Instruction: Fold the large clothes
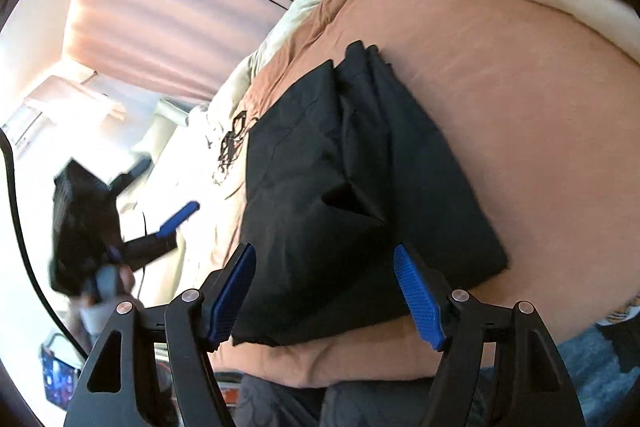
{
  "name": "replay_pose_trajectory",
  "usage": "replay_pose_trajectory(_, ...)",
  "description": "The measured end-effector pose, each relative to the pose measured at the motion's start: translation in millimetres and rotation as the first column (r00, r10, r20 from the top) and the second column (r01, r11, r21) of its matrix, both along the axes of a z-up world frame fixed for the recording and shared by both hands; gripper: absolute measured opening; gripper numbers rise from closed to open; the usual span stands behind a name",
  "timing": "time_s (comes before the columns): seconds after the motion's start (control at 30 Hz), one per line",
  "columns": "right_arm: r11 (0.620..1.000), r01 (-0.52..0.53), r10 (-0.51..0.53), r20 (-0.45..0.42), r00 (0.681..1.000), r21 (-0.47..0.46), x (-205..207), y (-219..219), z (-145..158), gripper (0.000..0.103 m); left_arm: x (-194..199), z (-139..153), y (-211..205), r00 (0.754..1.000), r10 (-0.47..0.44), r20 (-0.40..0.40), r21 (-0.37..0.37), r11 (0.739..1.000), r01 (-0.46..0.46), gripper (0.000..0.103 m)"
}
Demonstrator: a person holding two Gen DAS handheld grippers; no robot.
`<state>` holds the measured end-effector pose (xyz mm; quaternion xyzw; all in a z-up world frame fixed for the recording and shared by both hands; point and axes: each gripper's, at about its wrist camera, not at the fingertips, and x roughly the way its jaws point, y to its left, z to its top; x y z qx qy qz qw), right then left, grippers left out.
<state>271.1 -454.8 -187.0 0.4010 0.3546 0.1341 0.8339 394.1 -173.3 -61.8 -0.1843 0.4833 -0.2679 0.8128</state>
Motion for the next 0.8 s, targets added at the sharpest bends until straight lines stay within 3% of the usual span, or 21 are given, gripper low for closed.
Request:
replay_pose_trajectory(0.13, 1.000, -0.005, 0.005, -0.007, 1.000, -0.027, 19, 10, 0, 0.072, -7, -29, 49, 0.991, 0.131, -0.009, 0.140, 0.982, -0.128, 0.085)
replay_pose_trajectory(0.17, 0.999, 0.005, -0.005, -0.011, 1.000, -0.033, 23, 10, -2, 0.070, -10, -35, 59, 0.989, 0.146, -0.023, 0.139, 0.980, -0.142, 0.085)
replay_pose_trajectory(0.2, 0.999, 0.019, -0.020, -0.018, 1.000, -0.043, 26, 8, -4, 0.064, -13, -43, 68, 0.987, 0.155, -0.048, 0.127, 0.981, -0.148, 0.085)
replay_pose_trajectory(0.23, 0.998, 0.029, -0.030, -0.020, 0.999, -0.059, 28, 7, -6, 0.037, -16, -48, 71, 0.985, 0.160, -0.062, 0.124, 0.981, -0.151, 0.084)
replay_pose_trajectory(0.27, 0.998, 0.021, -0.022, -0.018, 1.000, -0.057, 29, 6, -7, 0.020, -20, -53, 75, 0.984, 0.165, -0.070, 0.129, 0.979, -0.155, 0.083)
replay_pose_trajectory(0.33, 0.998, 0.020, -0.020, -0.008, 1.000, -0.054, 26, 2, -9, 0.015, -24, -61, 71, 0.983, 0.169, -0.079, 0.149, 0.977, -0.156, 0.073)
replay_pose_trajectory(0.47, 0.995, 0.051, -0.053, -0.015, 0.998, -0.083, 12, -7, -14, 0.010, -35, -73, 61, 0.983, 0.143, -0.114, 0.133, 0.983, -0.128, 0.059)
replay_pose_trajectory(0.53, 0.994, 0.071, -0.073, -0.027, 0.997, -0.087, 6, -15, -18, 0.010, -33, -75, 52, 0.986, 0.114, -0.124, 0.133, 0.986, -0.097, 0.044)
replay_pose_trajectory(0.57, 0.993, 0.076, -0.079, -0.032, 0.996, -0.089, 4, -18, -20, 0.010, -36, -76, 50, 0.987, 0.098, -0.125, 0.125, 0.989, -0.082, 0.042)
replay_pose_trajectory(0.8, 0.987, 0.096, -0.104, -0.058, 0.993, -0.128, -4, -33, -21, 0.014, -43, -71, 31, 0.993, 0.074, -0.093, 0.152, 0.987, -0.059, 0.042)
